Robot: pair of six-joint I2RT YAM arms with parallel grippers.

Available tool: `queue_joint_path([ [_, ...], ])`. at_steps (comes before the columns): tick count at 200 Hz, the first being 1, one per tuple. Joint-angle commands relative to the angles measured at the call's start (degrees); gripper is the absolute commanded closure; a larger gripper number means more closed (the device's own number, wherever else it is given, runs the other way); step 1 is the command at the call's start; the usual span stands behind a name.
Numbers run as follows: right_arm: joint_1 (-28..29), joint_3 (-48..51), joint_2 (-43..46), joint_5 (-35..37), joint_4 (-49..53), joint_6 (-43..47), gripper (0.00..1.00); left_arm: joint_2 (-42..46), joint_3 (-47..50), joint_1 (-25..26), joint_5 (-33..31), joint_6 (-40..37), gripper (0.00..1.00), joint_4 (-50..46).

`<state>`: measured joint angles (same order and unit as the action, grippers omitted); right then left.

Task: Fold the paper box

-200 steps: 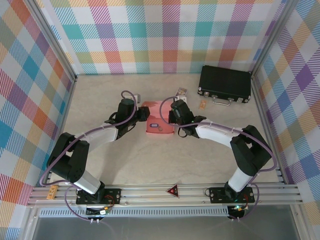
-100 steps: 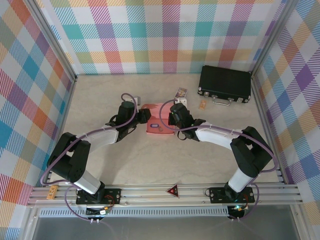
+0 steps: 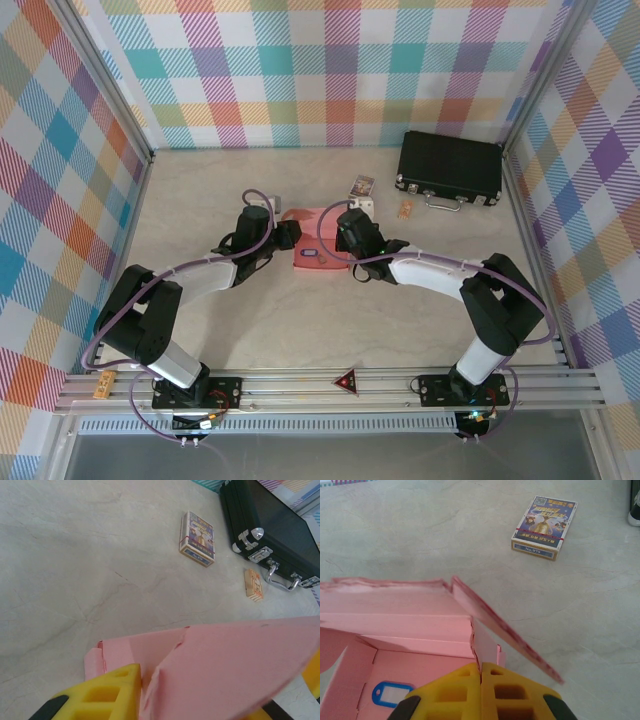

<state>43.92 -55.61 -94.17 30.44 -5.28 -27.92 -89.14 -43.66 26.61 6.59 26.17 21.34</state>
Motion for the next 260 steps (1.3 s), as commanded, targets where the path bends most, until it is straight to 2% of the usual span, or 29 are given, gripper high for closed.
queue_joint_path([
  [1,1.2,-0.9,-0.6,1.1,0.6,-1.9,0.95,-0.6,1.3,1.0,1.7,0.3,0.76,1.8],
  [118,4.0,2.8,-0.6,4.2,-2.7,-2.2,0.98,-0.2,4.5,1.0,2.4,0.4,0.84,4.5],
  [260,7.6,6.9,0.5,7.4,-5.0,-1.1,0.98,2.7,10.1,1.3,3.0,-0.6,0.79,8.4],
])
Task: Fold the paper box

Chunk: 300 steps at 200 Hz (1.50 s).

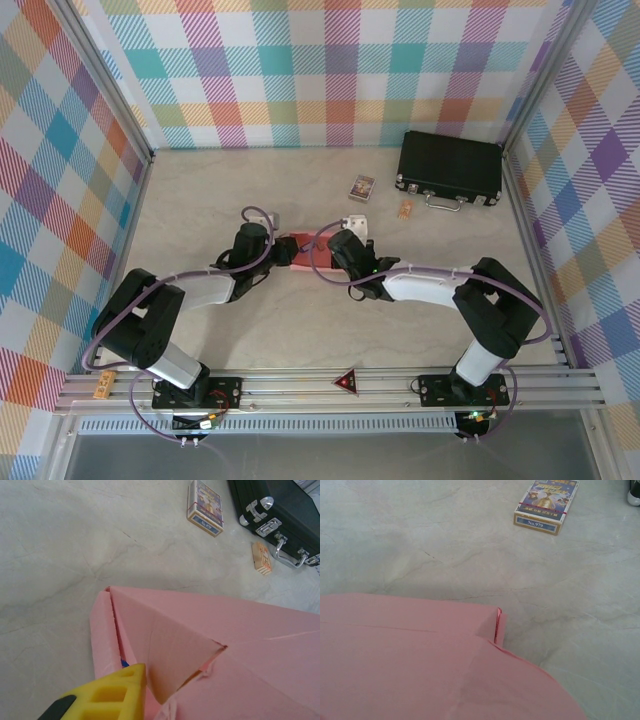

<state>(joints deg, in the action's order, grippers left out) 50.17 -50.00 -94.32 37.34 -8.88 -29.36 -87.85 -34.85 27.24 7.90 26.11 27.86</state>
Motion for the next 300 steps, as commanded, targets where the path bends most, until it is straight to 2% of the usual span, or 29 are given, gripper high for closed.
queue_joint_path([
  [1,1.4,1.3,0.6,0.6,-1.4,0.3,0.98,1.5,1.3,0.7,1.7,-0.6,0.79,1.9],
  [85,2.7,3.8,0.4,2.0,-1.8,-1.1,0.98,3.8,5.4,0.7,3.0,-1.1,0.75,3.8],
  [143,3.2,4.3,0.1,2.4,-1.3,-2.4,0.98,7.6,8.4,0.7,6.1,-5.8,0.62,3.2],
  [165,3.3,4.3,-0.2,2.6,-1.1,-2.6,0.98,10.0,9.7,0.7,7.1,-7.9,0.61,1.6],
  [213,3.6,4.5,-0.9,2.6,-0.3,-3.7,0.98,17.1,11.7,0.8,7.2,-10.8,0.60,-4.7],
  [237,3.8,4.7,-1.0,2.6,-0.1,-4.1,0.98,21.8,12.3,0.8,6.6,-11.3,0.55,-9.3],
  [263,4.1,5.2,-1.2,2.6,0.0,-4.6,0.98,29.5,15.1,0.7,4.4,-11.2,0.47,-11.7],
  [300,4.8,5.8,-1.8,2.7,0.0,-5.2,0.98,38.6,15.0,0.8,-1.5,-9.7,0.42,-19.1],
])
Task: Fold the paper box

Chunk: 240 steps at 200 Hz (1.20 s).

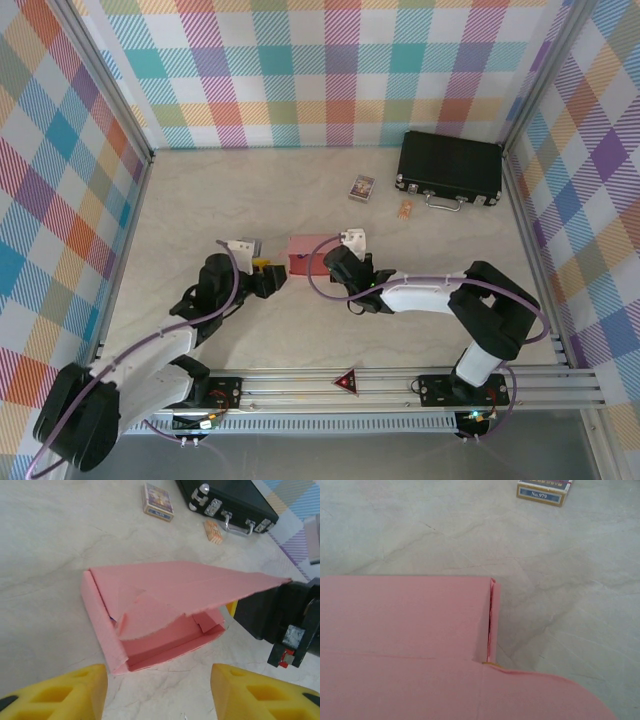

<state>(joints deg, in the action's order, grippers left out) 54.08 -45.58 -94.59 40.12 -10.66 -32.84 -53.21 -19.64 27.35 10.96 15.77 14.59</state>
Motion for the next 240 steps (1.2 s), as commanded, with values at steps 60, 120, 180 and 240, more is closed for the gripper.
queue_joint_path([
  [60,1.5,1.2,-1.8,0.1,3.0,-2.5,0.96,-4.6,-9.4,0.6,-8.0,6.5,0.42,-11.4],
  [120,2.0,1.0,-1.6,1.7,4.7,-2.7,0.94,-17.2,-18.7,0.6,-7.5,9.0,0.44,-11.6],
  [180,3.0,0.0,-1.5,1.8,7.7,-3.1,0.82,-26.4,-23.7,0.6,-4.7,9.6,0.48,-14.0],
  [240,3.7,-0.8,-0.3,1.8,11.0,-4.0,0.61,-31.2,-25.8,0.6,-3.8,9.9,0.52,-14.9],
])
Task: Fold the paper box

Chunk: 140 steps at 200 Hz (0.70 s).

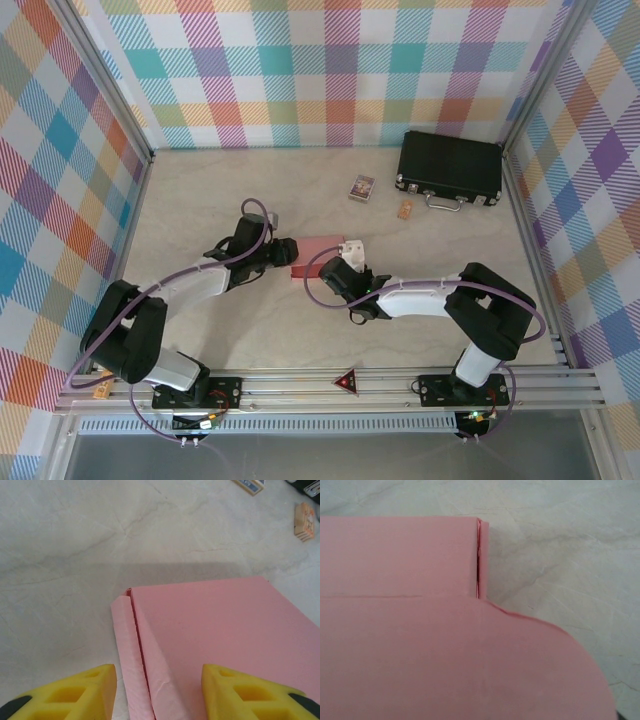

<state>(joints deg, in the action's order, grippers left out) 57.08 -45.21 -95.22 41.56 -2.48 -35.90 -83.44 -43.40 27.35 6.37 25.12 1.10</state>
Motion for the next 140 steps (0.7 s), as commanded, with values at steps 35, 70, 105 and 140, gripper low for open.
queue_joint_path([
  [35,1.3,-0.3,2.8,-0.5,4.1,-0.4,0.50,-2.2,-2.8,0.6,0.5,0.3,0.52,-2.1],
  [70,1.8,1.7,6.6,-3.8,6.8,0.3,0.42,-3.1,-3.1,0.6,0.5,0.4,0.53,-2.1],
  [105,1.9,4.8,11.5,-4.0,10.0,0.7,0.38,-4.0,-3.5,0.6,0.3,0.5,0.54,-2.0],
  [140,1.9,8.5,18.2,-3.7,12.5,1.4,0.36,-4.8,-4.2,0.6,0.0,0.4,0.54,-2.1],
])
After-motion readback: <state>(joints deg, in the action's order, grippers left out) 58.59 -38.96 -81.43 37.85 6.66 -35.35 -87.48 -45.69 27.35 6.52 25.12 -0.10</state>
